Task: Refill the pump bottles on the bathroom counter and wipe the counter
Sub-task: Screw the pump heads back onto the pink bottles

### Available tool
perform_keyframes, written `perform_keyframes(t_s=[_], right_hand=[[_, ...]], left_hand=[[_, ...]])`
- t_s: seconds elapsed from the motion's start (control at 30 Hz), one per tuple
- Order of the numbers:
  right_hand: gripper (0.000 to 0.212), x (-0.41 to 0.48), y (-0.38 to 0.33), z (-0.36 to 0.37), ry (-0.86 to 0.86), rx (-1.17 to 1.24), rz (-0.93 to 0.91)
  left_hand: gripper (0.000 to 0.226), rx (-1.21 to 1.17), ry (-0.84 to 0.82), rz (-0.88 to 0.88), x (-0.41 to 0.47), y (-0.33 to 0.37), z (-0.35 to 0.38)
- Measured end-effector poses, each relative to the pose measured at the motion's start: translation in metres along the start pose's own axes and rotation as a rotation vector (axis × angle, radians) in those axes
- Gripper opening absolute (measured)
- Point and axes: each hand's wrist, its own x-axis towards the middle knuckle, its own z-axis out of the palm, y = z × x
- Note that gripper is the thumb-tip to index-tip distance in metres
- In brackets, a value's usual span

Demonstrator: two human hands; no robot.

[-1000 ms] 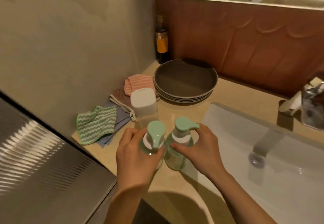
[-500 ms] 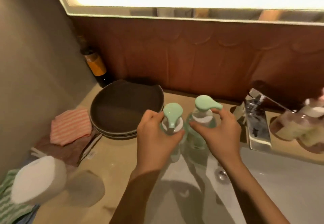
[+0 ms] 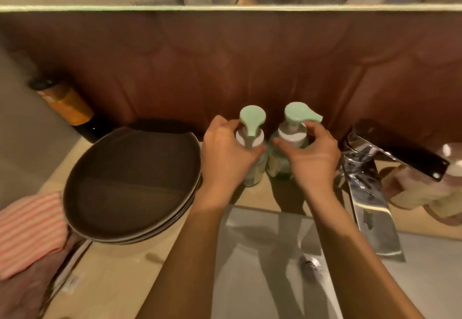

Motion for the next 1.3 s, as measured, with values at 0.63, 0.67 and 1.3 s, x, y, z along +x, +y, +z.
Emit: perform_keyframes(t_s=[0.63, 0.67, 1.3], right_hand=[[0.068, -0.128, -0.067, -0.040, -0.362, -0.052, -0.002], [0.065, -0.142, -0.070, -0.041, -0.397, -0.051, -0.019], [0.076, -0.324, -0.156, 0.002, -0.953, 0.004, -0.608]], left_hand=[[0.060, 0.030, -0.384, -0.267, -0.142, 0.003, -0.072], [0.059, 0.047, -0.397, -0.296, -0.157, -0.001, -0.077], [0.063, -0.073, 0.197, -0.773, -0.308, -0.094, -0.204]])
